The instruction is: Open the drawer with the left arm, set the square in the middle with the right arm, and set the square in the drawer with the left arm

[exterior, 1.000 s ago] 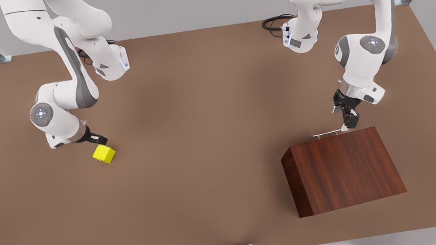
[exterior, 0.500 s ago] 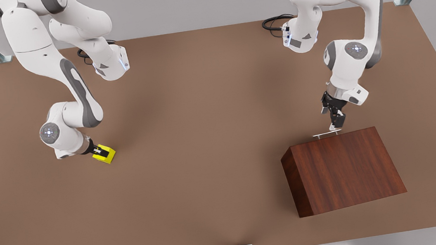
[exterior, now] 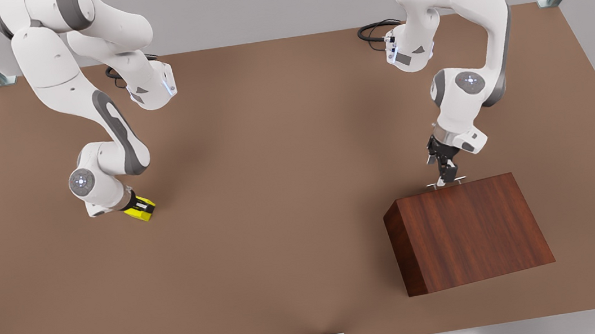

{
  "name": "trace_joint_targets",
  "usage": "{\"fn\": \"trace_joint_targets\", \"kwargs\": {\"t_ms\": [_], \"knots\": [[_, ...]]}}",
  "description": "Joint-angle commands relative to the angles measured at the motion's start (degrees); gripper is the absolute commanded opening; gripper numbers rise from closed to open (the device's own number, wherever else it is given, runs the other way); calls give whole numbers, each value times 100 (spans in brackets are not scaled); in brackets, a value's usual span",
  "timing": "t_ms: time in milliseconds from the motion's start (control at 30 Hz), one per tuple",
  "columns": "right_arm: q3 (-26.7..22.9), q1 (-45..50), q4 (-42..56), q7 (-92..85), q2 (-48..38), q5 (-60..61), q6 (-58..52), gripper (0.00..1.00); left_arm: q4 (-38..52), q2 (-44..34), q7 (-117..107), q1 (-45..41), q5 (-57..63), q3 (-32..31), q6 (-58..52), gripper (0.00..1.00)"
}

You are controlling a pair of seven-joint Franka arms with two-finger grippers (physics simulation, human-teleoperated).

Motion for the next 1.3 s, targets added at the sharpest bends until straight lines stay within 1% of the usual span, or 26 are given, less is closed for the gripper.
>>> {"fn": "trace_joint_targets", "kwargs": {"t_ms": [0,33,167,267,333,367,467,500,567,633,667,700,767,800,833,900,967,1000,1033,1067,1100,1267], "knots": [[9,0,-1,0,-2,0,3,60,0,23,0,-10,0,0,0,100],[9,0,-1,0,-2,0,-6,58,0,58,0,-10,0,0,9,100],[9,9,-1,0,-54,0,-33,58,0,146,0,-10,0,0,9,100],[61,53,8,0,-344,-9,-103,57,0,155,0,-10,9,0,9,100],[202,61,8,9,-529,0,-129,57,0,155,9,-10,17,9,0,100],[334,210,78,105,-556,0,-200,58,0,155,18,-10,26,9,-9,100],[352,1089,438,755,-556,0,-243,58,0,155,70,-10,35,26,-61,100],[352,1511,737,1423,-503,0,-551,57,-9,155,79,-2,44,26,-70,100],[369,2381,1352,2635,-134,237,-630,58,-17,111,88,-10,44,26,-158,100],[369,3278,2327,4243,551,246,-630,58,-44,-30,88,-2,44,26,-404,100],[369,3506,2809,4962,902,325,-630,58,-114,-91,88,-2,44,26,-404,100],[369,3875,3574,5947,1411,544,-639,58,-167,-161,88,-2,44,26,-466,100],[352,4270,4393,7354,1966,580,-894,58,-255,-197,97,-2,44,44,-466,100],[317,4648,4954,8294,2396,528,-938,58,-272,-205,97,-2,52,61,-475,100],[299,4789,5298,8656,2678,527,-1008,59,-342,-258,97,-2,53,61,-475,100],[88,5098,5624,9184,3004,519,-1008,61,-439,-337,105,-2,53,70,-562,100],[18,5124,5853,9202,3215,519,-999,67,-527,-417,105,-2,61,88,-703,100],[9,5124,5932,9228,3285,519,-999,73,-562,-460,105,-2,70,88,-703,100],[9,5115,5985,9211,3364,466,-991,86,-571,-460,105,-2,70,88,-712,100],[9,5115,5932,9158,3364,45,-999,100,-580,-504,105,-2,70,88,-721,100],[9,5115,5827,9114,3356,-254,-999,100,-668,-548,105,-2,70,88,-721,100],[9,5124,5739,8675,3259,-272,-1017,100,-756,-794,97,-2,70,88,-879,100]]}}
